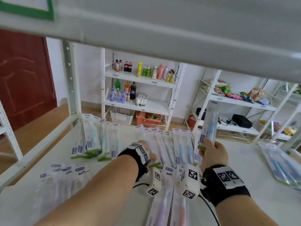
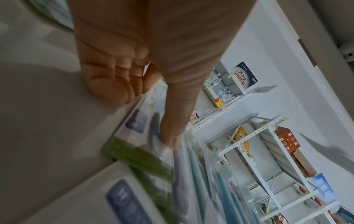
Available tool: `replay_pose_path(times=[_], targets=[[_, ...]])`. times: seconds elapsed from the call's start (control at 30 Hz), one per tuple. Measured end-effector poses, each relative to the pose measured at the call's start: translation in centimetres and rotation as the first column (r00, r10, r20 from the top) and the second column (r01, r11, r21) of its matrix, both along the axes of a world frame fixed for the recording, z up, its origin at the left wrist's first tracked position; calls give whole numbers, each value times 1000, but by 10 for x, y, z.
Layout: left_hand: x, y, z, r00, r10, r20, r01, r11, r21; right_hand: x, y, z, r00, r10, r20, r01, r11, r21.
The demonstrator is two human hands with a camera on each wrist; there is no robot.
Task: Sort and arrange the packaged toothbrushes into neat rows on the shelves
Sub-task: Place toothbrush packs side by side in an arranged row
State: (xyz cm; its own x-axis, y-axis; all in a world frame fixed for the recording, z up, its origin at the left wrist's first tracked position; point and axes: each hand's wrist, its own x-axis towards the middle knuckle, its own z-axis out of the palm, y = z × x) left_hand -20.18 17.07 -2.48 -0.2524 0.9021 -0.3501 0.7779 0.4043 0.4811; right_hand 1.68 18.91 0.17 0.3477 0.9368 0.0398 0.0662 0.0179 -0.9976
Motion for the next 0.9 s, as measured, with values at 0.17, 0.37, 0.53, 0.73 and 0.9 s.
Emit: replay_pose_path(times=[0.17, 0.37, 0.53, 0.73, 0.9], targets=[[1, 0, 3, 999, 28, -35, -28, 1000, -7, 11, -4, 1, 987, -117, -114, 122, 992, 39], [-1, -5, -1, 984, 167, 53, -166, 986, -31, 9, -12, 6, 965, -105, -239, 111, 994, 15], [2, -21, -6, 784, 358, 507, -466, 879, 100, 1, -16, 5, 958, -9, -285, 16, 1000, 21], [22, -58, 5, 368, 315, 875, -690, 723, 30, -15, -21, -7, 932, 200, -303, -220, 975, -32], [42, -87, 10, 293, 230, 928, -694, 718, 42, -20, -38, -19, 919, 296, -261, -330, 939, -99]])
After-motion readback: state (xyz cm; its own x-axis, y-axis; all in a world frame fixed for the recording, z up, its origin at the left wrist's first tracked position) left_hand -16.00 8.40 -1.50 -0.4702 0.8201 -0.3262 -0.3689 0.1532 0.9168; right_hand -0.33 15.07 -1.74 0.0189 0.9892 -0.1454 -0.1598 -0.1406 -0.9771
